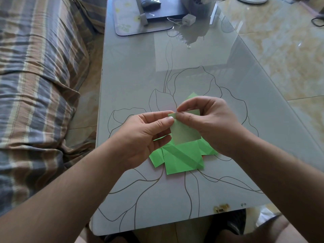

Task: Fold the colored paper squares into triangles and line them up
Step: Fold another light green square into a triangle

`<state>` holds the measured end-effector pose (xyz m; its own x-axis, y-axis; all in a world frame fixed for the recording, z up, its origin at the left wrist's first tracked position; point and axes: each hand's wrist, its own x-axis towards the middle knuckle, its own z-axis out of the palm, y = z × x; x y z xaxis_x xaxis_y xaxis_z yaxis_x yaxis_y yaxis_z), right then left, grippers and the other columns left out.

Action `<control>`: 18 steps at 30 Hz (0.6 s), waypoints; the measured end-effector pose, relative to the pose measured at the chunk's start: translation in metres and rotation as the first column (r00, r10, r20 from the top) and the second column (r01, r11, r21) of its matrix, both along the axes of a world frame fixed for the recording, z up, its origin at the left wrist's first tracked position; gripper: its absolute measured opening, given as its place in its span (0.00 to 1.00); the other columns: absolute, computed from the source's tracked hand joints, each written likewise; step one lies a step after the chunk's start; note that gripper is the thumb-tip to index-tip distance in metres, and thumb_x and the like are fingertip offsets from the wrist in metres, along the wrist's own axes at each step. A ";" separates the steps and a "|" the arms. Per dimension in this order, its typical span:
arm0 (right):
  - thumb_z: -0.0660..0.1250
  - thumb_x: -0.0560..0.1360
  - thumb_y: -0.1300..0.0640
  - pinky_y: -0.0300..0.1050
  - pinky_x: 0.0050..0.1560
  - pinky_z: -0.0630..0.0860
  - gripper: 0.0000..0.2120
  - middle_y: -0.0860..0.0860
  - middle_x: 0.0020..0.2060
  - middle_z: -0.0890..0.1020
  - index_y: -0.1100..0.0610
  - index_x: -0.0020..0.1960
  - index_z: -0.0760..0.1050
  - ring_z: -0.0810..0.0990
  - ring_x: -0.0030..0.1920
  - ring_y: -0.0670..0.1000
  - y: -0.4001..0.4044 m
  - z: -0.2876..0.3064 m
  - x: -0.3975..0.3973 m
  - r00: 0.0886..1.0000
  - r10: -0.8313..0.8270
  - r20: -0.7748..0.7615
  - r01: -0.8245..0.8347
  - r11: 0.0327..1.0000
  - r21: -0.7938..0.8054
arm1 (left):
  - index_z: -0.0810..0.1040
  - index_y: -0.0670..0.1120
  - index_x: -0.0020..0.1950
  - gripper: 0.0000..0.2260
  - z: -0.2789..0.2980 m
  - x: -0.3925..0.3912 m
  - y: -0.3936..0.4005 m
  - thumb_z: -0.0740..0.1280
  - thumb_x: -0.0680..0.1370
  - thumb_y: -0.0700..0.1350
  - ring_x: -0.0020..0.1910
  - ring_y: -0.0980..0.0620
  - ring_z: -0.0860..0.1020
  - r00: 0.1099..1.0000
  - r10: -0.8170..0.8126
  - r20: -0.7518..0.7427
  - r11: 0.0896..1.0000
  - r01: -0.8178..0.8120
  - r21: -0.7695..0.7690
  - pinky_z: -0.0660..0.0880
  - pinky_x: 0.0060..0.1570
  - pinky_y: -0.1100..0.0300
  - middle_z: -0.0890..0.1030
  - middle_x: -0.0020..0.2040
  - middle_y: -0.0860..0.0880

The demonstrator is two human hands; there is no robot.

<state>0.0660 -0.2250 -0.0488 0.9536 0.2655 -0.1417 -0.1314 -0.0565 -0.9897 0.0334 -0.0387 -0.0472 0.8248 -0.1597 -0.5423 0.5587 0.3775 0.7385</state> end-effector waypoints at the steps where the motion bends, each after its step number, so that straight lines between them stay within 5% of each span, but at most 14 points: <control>1: 0.78 0.73 0.60 0.48 0.39 0.80 0.03 0.53 0.39 0.84 0.56 0.44 0.85 0.82 0.37 0.50 0.000 0.000 0.000 1.000 -0.005 -0.013 0.005 1.000 0.006 | 0.87 0.43 0.51 0.12 0.000 0.000 0.000 0.74 0.69 0.40 0.53 0.43 0.79 1.000 -0.004 -0.006 1.000 0.004 -0.002 0.80 0.53 0.54 0.84 0.51 0.40; 4: 0.78 0.72 0.60 0.48 0.38 0.80 0.03 0.52 0.37 0.84 0.55 0.43 0.85 0.81 0.36 0.49 0.000 0.000 0.000 0.999 -0.004 -0.038 0.005 1.000 0.015 | 0.86 0.42 0.53 0.14 0.000 0.000 0.000 0.74 0.68 0.39 0.54 0.42 0.79 1.000 -0.011 -0.015 1.000 0.011 0.003 0.77 0.61 0.48 0.83 0.53 0.39; 12: 0.78 0.73 0.61 0.49 0.41 0.82 0.03 0.52 0.41 0.85 0.55 0.44 0.85 0.84 0.40 0.52 0.001 0.001 -0.001 1.000 -0.005 -0.030 0.005 1.000 0.002 | 0.87 0.46 0.47 0.11 -0.003 0.000 0.001 0.76 0.67 0.47 0.46 0.48 0.82 0.995 0.006 0.098 0.986 -0.022 0.167 0.80 0.47 0.55 0.85 0.46 0.44; 18: 0.78 0.73 0.62 0.47 0.42 0.82 0.04 0.53 0.41 0.84 0.56 0.44 0.85 0.83 0.41 0.52 0.001 0.003 -0.002 1.000 0.018 -0.024 -0.018 1.000 0.023 | 0.86 0.46 0.46 0.08 -0.003 -0.001 0.001 0.74 0.69 0.46 0.47 0.47 0.84 0.995 -0.012 0.104 0.988 -0.004 0.151 0.78 0.52 0.49 0.86 0.47 0.44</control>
<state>0.0643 -0.2239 -0.0460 0.9450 0.2861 -0.1583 -0.1544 -0.0364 -0.9873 0.0322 -0.0377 -0.0503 0.8777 -0.0856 -0.4716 0.4768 0.2552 0.8411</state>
